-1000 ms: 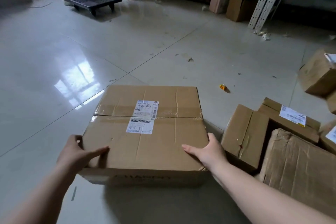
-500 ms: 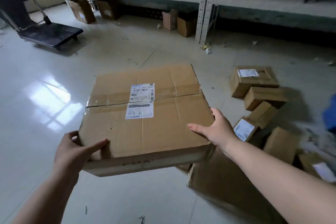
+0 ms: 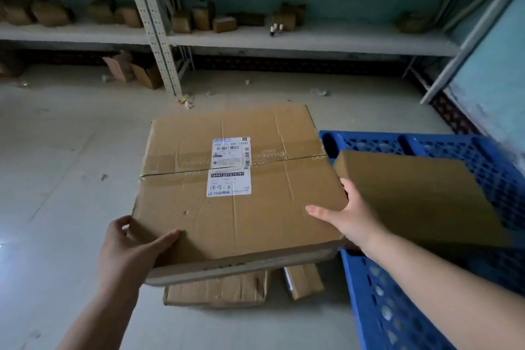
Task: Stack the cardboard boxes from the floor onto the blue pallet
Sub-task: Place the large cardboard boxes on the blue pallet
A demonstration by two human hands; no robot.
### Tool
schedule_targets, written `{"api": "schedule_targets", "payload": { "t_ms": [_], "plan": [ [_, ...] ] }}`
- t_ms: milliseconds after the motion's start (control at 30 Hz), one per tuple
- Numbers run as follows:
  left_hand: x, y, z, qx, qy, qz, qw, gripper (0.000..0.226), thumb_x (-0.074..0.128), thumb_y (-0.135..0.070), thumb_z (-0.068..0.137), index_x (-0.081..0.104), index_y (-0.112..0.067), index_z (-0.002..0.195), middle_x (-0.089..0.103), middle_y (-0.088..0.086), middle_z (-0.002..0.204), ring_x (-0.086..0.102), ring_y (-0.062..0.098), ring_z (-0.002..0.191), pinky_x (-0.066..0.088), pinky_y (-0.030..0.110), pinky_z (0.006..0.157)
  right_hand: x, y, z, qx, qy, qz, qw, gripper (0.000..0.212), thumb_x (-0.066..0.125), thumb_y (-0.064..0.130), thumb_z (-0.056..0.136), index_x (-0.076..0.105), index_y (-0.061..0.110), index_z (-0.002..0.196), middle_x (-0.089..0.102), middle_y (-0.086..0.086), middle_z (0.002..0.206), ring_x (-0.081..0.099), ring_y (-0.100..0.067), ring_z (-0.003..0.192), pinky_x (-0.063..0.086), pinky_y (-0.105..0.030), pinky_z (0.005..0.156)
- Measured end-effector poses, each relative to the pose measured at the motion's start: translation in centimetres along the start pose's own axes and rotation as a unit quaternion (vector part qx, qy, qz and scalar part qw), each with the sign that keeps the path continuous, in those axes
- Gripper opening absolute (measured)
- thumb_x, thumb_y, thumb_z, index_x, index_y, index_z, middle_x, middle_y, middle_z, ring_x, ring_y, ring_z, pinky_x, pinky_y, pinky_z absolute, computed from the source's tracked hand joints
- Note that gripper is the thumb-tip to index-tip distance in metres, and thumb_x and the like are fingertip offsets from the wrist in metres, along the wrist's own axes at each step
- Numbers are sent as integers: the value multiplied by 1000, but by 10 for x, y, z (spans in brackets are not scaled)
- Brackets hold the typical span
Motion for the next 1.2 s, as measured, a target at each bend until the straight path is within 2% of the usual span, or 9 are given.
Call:
{"api": "schedule_targets", "payload": {
  "t_ms": [100,200,400,567,700,767,933,1067,1200],
  "plan": [
    [77,26,-62,-16,34,3,999,86,88,-15,54,44,-14,128,53,11,120,54,30,105,45,43,91,-76,-71,-20,39,-19,-11,999,105,82,44,60,23,26,145,42,2,141,43,-21,126,38,-37,104],
    [141,56,-117,-56,66,23,996,91,89,-14,52,42,-13,130,47,14,132,47,32,119,41,47,100,-132,-143,-39,88,-26,-29,995,108,83,49,53,28,26,143,51,2,133,51,-19,117,44,-43,101],
    [245,113,-198,-116,139,80,980,98,90,-10,48,39,-6,132,49,21,130,50,37,113,43,48,97,-203,-270,-66,175,-17,-30,984,95,82,37,64,28,23,141,53,2,119,52,-18,107,46,-36,91],
    [313,162,-231,-126,167,101,973,95,90,-10,48,41,-6,129,53,21,124,52,37,108,45,47,92,-225,-365,-73,237,-20,-28,971,99,82,41,62,26,23,141,51,5,114,51,-17,105,46,-35,93],
    [359,201,-236,-93,173,104,975,90,90,-14,50,43,-12,126,54,11,114,52,28,100,48,44,88,-229,-425,-61,248,-32,-40,967,105,81,44,62,19,26,145,46,1,135,47,-20,119,40,-40,102],
    [381,226,-234,-82,179,116,973,87,91,-17,49,45,-12,122,55,9,111,53,29,101,48,46,87,-227,-452,-52,252,-28,-40,966,106,81,41,64,15,27,147,42,1,140,45,-20,121,38,-39,104],
    [414,275,-240,-51,191,154,968,85,86,-7,54,41,-10,126,51,11,118,48,31,110,44,46,92,-216,-517,-39,291,-9,-73,954,112,81,39,66,7,23,149,28,-2,152,32,-25,136,30,-40,109],
    [424,301,-247,-59,223,178,957,95,85,-3,54,32,-11,132,45,14,125,45,32,115,42,51,98,-209,-548,-36,300,-7,-95,949,113,81,35,67,6,19,150,26,-5,153,29,-26,138,29,-40,110],
    [428,301,-240,-33,221,182,958,95,85,-7,55,33,-12,134,44,12,129,44,29,117,43,47,98,-214,-557,-23,297,-15,-109,949,115,81,39,65,6,21,149,27,-5,152,32,-27,136,30,-43,110]
  ]
}}
Point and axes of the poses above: each hand's wrist, its own z-axis towards the middle knuckle, its own x-axis out of the palm, y = z × x, the point moved 5 cm from there along z, towards the middle knuckle
